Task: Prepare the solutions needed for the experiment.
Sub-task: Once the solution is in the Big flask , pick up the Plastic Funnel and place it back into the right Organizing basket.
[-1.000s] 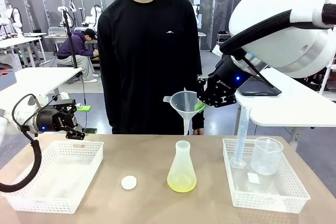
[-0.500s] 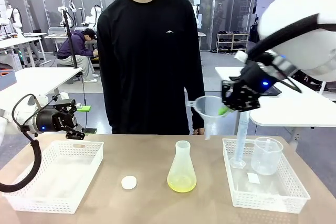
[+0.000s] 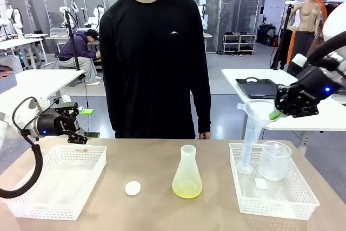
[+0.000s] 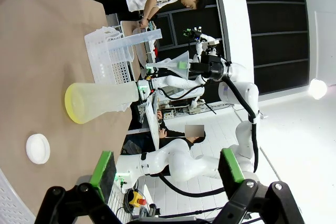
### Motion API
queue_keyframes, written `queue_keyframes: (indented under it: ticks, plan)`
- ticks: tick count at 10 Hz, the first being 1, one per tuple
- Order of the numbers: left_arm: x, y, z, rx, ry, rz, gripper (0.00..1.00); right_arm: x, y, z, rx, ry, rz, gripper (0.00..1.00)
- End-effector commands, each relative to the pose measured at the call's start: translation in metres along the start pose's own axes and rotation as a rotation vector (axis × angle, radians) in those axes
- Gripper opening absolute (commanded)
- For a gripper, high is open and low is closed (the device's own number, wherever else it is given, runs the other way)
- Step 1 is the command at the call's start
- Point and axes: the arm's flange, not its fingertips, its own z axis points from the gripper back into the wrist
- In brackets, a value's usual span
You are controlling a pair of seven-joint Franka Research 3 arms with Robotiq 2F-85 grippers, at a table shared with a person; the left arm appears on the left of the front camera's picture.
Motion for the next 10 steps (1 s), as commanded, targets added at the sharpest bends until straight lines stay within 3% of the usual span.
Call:
queue_keyframes:
  ticks: [1,4,10]
  plan:
    - [0.001,-0.002,-0.001,0.003,-0.001,0.002,1.00,0.007,-0.004,0.008,-0.015,0.023,-0.003,0.00]
    - [0.001,-0.002,-0.001,0.003,-0.001,0.002,1.00,0.004,-0.020,-0.007,-0.025,0.082,-0.012,0.00]
    - [0.001,-0.002,-0.001,0.003,-0.001,0.002,1.00,-0.032,-0.058,-0.085,-0.070,0.200,-0.080,0.00]
